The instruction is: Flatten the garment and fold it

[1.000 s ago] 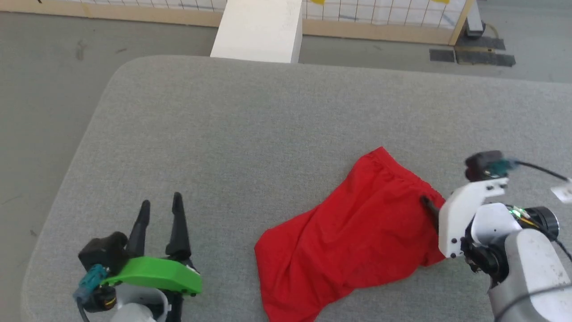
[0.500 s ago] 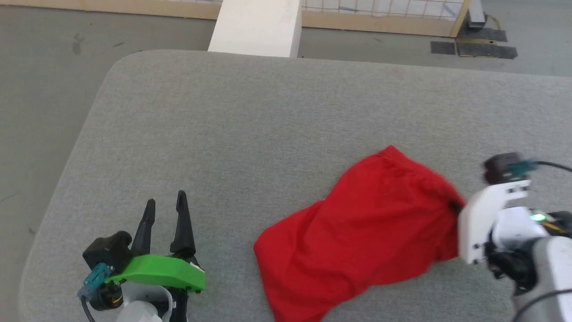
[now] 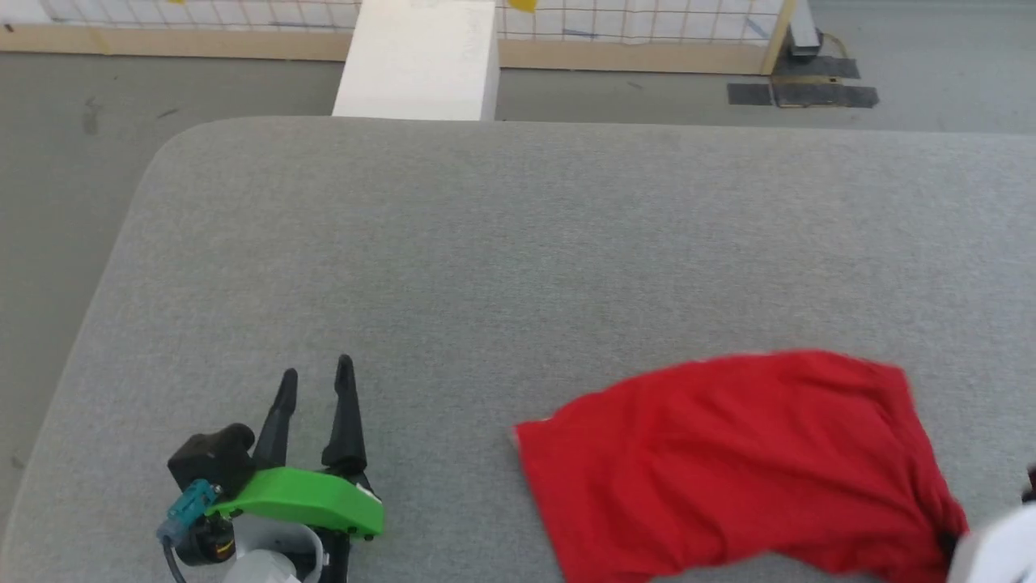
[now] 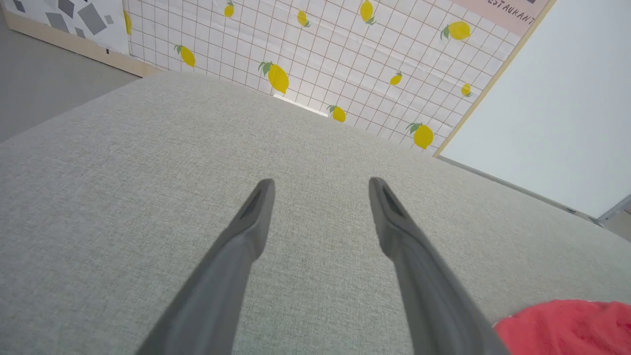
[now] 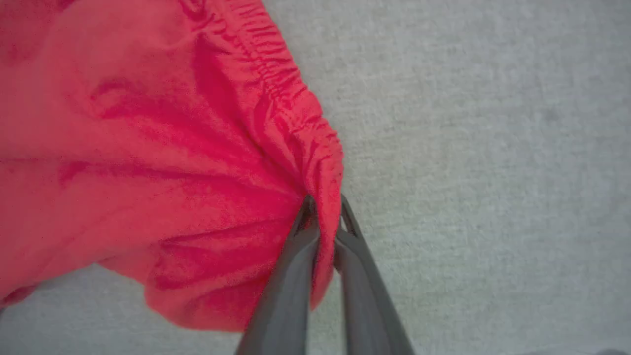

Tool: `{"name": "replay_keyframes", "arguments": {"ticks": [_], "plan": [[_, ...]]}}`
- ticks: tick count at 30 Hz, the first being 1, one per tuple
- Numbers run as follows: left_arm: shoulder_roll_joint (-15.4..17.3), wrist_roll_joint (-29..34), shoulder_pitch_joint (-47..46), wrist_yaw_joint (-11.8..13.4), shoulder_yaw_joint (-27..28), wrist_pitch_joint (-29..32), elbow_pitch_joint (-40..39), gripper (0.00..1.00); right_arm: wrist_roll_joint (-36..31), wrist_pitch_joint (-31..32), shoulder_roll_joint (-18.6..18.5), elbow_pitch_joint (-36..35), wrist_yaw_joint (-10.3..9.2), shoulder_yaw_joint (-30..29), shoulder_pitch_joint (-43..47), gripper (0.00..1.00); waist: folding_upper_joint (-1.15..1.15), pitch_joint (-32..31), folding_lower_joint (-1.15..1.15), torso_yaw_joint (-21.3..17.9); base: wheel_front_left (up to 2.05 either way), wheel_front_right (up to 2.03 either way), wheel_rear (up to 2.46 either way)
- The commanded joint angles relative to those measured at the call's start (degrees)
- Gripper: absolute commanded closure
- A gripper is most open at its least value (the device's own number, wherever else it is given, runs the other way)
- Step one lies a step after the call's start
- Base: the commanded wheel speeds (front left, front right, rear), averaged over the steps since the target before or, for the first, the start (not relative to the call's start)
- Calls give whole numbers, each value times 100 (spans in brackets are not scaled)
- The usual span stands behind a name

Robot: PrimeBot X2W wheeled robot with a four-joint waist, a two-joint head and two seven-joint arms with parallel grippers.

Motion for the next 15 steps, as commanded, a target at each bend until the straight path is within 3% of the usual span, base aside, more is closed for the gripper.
{"name": "replay_keyframes", "arguments": {"ticks": [1, 5, 6, 7, 8, 15], "plan": [[-14, -9, -95, -23, -14, 13, 50, 0, 45, 95, 31, 75, -9, -65, 148, 100, 63, -21, 0, -73, 0, 0, 0], [-15, -30, -68, -23, -51, 55, 120, 0, 310, 249, 47, 422, -9, -112, 297, 100, 63, -62, 0, -179, 0, 0, 0], [-14, -37, -57, -18, -57, 74, 134, 0, 412, 164, 48, 456, -9, -139, 255, 80, 63, -78, 0, -203, 0, 0, 0], [-10, -44, -45, -14, -61, 88, 143, 0, 552, -4, 49, 474, -9, -165, 174, 8, 63, -96, 0, -231, 0, 0, 0], [-7, -61, -32, -16, -66, 117, 153, 0, 680, -191, 49, 475, -9, -200, 87, 0, 63, -110, 0, -257, 0, 0, 0], [-49, -172, -125, -45, -178, 349, -5, 0, 961, -1519, 50, 186, -9, -410, -472, 0, 63, -136, 0, -355, 0, 0, 0]]}}
